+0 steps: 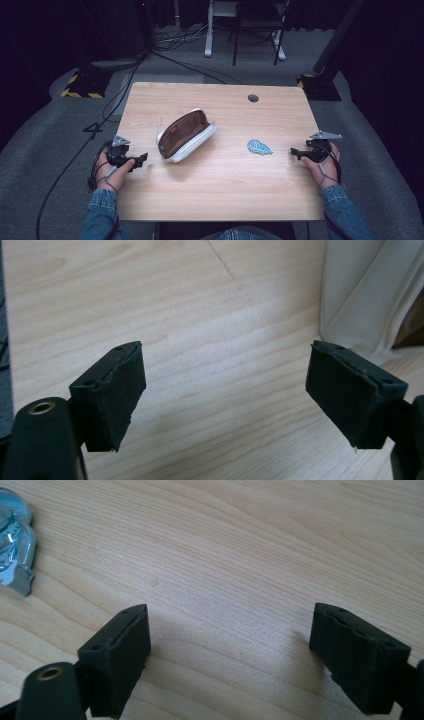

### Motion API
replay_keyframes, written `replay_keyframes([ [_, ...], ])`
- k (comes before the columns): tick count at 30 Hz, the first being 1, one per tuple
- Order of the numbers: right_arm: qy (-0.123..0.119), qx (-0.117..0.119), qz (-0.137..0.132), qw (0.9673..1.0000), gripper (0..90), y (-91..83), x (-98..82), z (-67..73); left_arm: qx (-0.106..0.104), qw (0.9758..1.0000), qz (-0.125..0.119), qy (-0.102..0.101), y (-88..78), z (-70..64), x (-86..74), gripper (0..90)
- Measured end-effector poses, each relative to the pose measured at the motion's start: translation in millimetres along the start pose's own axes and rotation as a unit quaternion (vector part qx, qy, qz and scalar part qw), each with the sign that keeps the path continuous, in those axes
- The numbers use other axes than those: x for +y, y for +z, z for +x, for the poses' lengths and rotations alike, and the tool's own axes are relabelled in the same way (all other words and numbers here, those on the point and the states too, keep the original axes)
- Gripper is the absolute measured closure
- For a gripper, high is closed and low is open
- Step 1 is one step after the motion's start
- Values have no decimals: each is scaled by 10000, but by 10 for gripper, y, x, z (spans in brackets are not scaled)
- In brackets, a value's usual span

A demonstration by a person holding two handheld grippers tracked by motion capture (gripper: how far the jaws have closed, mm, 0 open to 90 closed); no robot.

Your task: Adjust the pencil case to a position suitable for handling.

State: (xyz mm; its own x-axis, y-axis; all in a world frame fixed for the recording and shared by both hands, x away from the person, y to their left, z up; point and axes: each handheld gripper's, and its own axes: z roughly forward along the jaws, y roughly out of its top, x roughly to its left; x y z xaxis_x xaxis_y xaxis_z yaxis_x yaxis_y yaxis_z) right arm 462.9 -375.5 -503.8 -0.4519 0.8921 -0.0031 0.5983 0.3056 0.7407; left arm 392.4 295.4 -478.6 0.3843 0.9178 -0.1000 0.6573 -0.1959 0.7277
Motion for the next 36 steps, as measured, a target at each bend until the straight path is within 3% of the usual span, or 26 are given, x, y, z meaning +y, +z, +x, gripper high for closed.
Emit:
replay_keyframes([
  [6,-2,13,-5,10000,170,0,0,1,-225,9992,-314,-79,-148,-18,117,172],
  [12,-55,41,-14,10000,175,0,-1,6,-413,9968,-670,-171,-264,-57,213,201],
  [20,-94,72,-16,9999,175,0,-1,6,-602,9936,-950,-127,-292,-148,324,211],
  [23,-92,77,-14,9999,176,0,-1,7,-738,9914,-1079,-104,-291,-198,374,211],
  [36,-88,95,-10,9999,177,-1,-1,9,-970,9898,-1040,86,-137,-358,507,208],
])
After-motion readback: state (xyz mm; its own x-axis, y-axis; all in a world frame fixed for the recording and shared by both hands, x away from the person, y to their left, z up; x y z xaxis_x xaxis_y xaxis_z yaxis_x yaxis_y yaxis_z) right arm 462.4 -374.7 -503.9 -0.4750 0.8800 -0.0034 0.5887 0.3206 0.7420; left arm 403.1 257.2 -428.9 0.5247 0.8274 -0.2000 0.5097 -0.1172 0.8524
